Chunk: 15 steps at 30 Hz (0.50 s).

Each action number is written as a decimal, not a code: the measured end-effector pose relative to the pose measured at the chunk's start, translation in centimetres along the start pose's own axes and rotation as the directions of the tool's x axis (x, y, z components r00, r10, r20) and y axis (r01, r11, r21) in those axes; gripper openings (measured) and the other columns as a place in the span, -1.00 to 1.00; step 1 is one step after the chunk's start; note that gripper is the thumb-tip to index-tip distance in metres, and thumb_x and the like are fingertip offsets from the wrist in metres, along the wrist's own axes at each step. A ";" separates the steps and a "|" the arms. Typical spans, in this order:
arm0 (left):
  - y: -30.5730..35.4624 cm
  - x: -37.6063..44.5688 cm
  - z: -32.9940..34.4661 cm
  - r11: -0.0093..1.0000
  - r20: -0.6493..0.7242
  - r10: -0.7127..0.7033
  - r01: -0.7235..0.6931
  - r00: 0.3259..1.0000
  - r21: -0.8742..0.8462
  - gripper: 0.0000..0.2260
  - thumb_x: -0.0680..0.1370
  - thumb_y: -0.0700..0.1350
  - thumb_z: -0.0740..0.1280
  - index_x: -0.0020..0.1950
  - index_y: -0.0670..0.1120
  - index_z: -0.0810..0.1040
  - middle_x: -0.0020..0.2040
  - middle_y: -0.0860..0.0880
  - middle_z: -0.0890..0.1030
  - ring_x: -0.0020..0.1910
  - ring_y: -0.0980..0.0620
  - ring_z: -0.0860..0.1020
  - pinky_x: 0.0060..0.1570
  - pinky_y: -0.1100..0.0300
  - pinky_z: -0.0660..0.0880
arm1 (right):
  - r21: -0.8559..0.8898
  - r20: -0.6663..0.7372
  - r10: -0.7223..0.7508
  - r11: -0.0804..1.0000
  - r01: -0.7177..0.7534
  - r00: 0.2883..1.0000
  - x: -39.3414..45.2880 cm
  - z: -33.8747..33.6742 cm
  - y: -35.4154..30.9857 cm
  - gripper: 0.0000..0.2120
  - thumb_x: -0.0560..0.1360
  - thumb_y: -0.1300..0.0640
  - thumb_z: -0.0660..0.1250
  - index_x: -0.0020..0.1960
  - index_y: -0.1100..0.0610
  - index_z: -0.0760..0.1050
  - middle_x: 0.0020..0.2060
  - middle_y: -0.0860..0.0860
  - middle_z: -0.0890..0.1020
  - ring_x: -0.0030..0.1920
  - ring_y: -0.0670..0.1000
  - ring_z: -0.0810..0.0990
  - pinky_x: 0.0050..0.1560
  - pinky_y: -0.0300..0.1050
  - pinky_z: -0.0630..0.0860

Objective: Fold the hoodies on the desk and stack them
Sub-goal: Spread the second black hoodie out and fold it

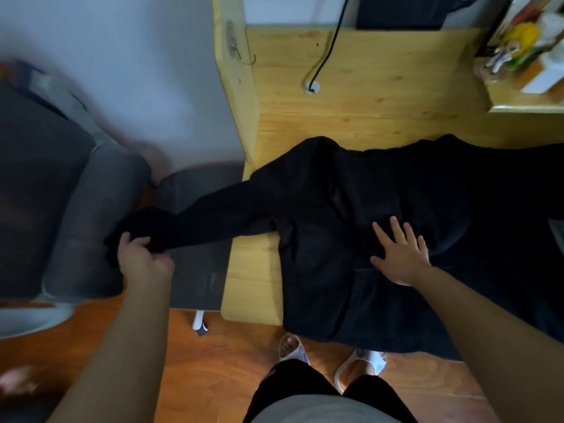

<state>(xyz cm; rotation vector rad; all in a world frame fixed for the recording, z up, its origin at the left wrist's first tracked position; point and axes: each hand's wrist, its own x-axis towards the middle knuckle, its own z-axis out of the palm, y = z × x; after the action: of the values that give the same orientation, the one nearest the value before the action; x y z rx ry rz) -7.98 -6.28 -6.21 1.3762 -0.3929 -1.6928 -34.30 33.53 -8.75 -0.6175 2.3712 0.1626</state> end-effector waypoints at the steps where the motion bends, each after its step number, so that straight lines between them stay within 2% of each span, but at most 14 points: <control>1: 1.0 -1.5 0.8 0.987 0.013 0.147 -0.148 0.989 0.064 -0.45 0.51 -0.45 0.17 0.36 0.01 0.56 0.21 -0.04 0.60 0.21 -0.10 0.60 0.18 0.00 0.61 | 0.026 0.004 -0.008 1.000 0.008 1.000 0.0 -0.2 0.0 -0.19 0.61 -0.22 0.18 0.59 -0.21 -0.33 0.57 -0.01 -0.39 0.59 0.15 -0.33 0.57 0.21 -0.17; 2: 2.0 -3.7 2.0 0.928 0.060 0.323 -0.329 0.944 0.177 -0.51 0.50 -0.45 0.20 0.30 -0.03 0.58 0.20 0.00 0.60 0.20 -0.01 0.61 0.17 0.11 0.60 | 0.068 0.000 -0.016 0.998 0.016 1.000 0.1 -0.5 0.1 -0.20 0.60 -0.22 0.21 0.61 -0.21 -0.28 0.58 -0.02 -0.36 0.60 0.14 -0.31 0.57 0.20 -0.17; 3: 2.5 -6.1 3.2 0.803 0.194 0.497 -0.533 0.846 0.268 -0.57 0.49 -0.44 0.24 0.26 -0.08 0.59 0.19 0.01 0.60 0.19 0.10 0.60 0.17 0.21 0.58 | 0.138 0.000 -0.023 0.990 0.023 1.000 -0.1 -1.0 0.2 -0.23 0.60 -0.21 0.23 0.62 -0.21 -0.19 0.60 -0.04 -0.31 0.60 0.12 -0.28 0.57 0.18 -0.16; 4: 2.4 -9.2 4.3 0.643 0.379 0.597 -0.704 0.707 0.302 -0.62 0.51 -0.43 0.26 0.24 -0.11 0.59 0.20 0.00 0.60 0.17 0.19 0.59 0.19 0.28 0.53 | 0.270 0.004 -0.035 0.962 0.032 0.999 -0.2 -1.7 0.5 -0.28 0.61 -0.18 0.24 0.63 -0.19 -0.07 0.62 -0.07 -0.21 0.61 0.08 -0.24 0.56 0.15 -0.15; 5: 1.7 -12.4 5.1 0.499 0.562 0.601 -0.816 0.569 0.293 -0.65 0.53 -0.42 0.27 0.24 -0.12 0.59 0.20 0.01 0.59 0.17 0.25 0.57 0.21 0.33 0.49 | 0.499 0.016 -0.048 0.866 0.034 0.999 -0.5 -2.6 0.9 -0.36 0.62 -0.12 0.25 0.62 -0.16 0.06 0.62 -0.11 -0.06 0.61 0.01 -0.15 0.56 0.08 -0.11; 6: 0.2 -15.4 5.4 0.386 0.710 0.548 -0.887 0.442 0.254 -0.65 0.55 -0.41 0.28 0.24 -0.09 0.58 0.19 0.05 0.60 0.16 0.30 0.56 0.21 0.37 0.46 | 0.749 0.030 -0.055 0.662 0.014 0.998 -1.1 -3.5 1.5 -0.43 0.64 -0.07 0.25 0.60 -0.12 0.17 0.58 -0.16 0.12 0.60 -0.05 -0.03 0.54 0.00 -0.04; 7: -1.6 -18.1 5.3 0.300 0.828 0.457 -0.932 0.326 0.201 -0.64 0.57 -0.39 0.28 0.26 -0.03 0.58 0.17 0.10 0.60 0.14 0.32 0.55 0.19 0.37 0.46 | 0.922 0.030 -0.062 0.388 -0.003 0.998 -1.9 -4.4 2.4 -0.49 0.66 -0.03 0.24 0.58 -0.07 0.24 0.50 -0.17 0.27 0.56 -0.08 0.10 0.51 -0.08 0.04; 8: -3.9 -19.9 4.8 0.221 0.920 0.333 -0.965 0.208 0.139 -0.62 0.57 -0.35 0.28 0.27 0.02 0.58 0.17 0.10 0.62 0.13 0.28 0.56 0.19 0.30 0.49 | 0.992 0.004 -0.044 0.123 0.001 0.999 -2.8 -5.1 3.6 -0.52 0.67 -0.03 0.20 0.57 -0.03 0.27 0.45 -0.15 0.38 0.53 -0.06 0.22 0.51 -0.09 0.12; 10: -9.0 -21.1 2.6 0.049 0.997 -0.042 -0.996 -0.071 -0.069 -0.65 0.57 -0.24 0.30 0.31 0.05 0.60 0.32 -0.03 0.59 0.25 0.07 0.55 0.28 0.08 0.51 | 0.961 -0.016 0.016 -0.277 0.020 1.000 -4.7 -5.8 6.7 -0.53 0.68 -0.11 0.12 0.54 0.03 0.31 0.40 -0.01 0.52 0.43 0.06 0.44 0.47 0.07 0.30; 11: -11.5 -20.6 1.4 -0.010 0.949 -0.252 -0.981 -0.187 -0.196 -0.68 0.58 -0.20 0.31 0.30 0.03 0.62 0.46 -0.08 0.48 0.40 0.00 0.47 0.41 0.01 0.42 | 0.908 -0.005 0.031 -0.418 0.018 1.000 -5.4 -5.5 8.3 -0.49 0.66 -0.17 0.11 0.52 0.03 0.33 0.37 0.05 0.55 0.38 0.11 0.52 0.41 0.17 0.37; 12: -13.3 -19.7 0.3 -0.039 0.874 -0.413 -0.954 -0.255 -0.297 -0.72 0.59 -0.17 0.32 0.25 0.03 0.64 0.56 -0.08 0.35 0.52 -0.03 0.35 0.51 -0.03 0.30 | 0.855 0.011 0.039 -0.519 0.011 0.999 -6.1 -4.9 9.9 -0.44 0.61 -0.23 0.13 0.50 0.03 0.35 0.35 0.10 0.57 0.34 0.17 0.55 0.37 0.25 0.39; 13: -14.6 -18.9 -0.5 -0.059 0.832 -0.485 -0.939 -0.269 -0.338 -0.77 0.58 -0.17 0.34 0.19 0.02 0.66 0.60 -0.07 0.30 0.57 -0.05 0.27 0.54 -0.08 0.24 | 0.819 0.040 0.040 -0.573 -0.010 0.998 -6.8 -4.1 11.3 -0.40 0.56 -0.28 0.16 0.48 0.03 0.38 0.33 0.13 0.58 0.32 0.22 0.56 0.37 0.32 0.38; 14: -15.4 -18.0 -0.9 -0.077 0.845 -0.479 -0.947 -0.238 -0.311 -0.80 0.55 -0.19 0.37 0.13 -0.01 0.65 0.58 -0.08 0.32 0.56 -0.07 0.29 0.51 -0.12 0.28 | 0.816 0.085 0.034 -0.576 -0.050 0.996 -7.4 -3.3 12.4 -0.39 0.54 -0.31 0.17 0.45 0.04 0.41 0.31 0.16 0.60 0.31 0.25 0.57 0.38 0.34 0.36; 15: -15.9 -17.2 -0.9 -0.108 0.890 -0.424 -0.966 -0.169 -0.235 -0.80 0.51 -0.22 0.40 0.11 -0.05 0.63 0.53 -0.10 0.37 0.51 -0.11 0.35 0.45 -0.15 0.36 | 0.844 0.141 0.021 -0.525 -0.109 0.990 -7.9 -2.3 13.3 -0.40 0.55 -0.33 0.16 0.41 0.04 0.44 0.28 0.16 0.62 0.30 0.24 0.57 0.40 0.34 0.35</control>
<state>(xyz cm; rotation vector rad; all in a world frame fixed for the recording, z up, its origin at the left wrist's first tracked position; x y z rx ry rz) -14.33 16.30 -7.25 -0.2126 -2.9835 -0.7078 -36.66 47.66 -2.57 0.6100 1.2823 -1.8645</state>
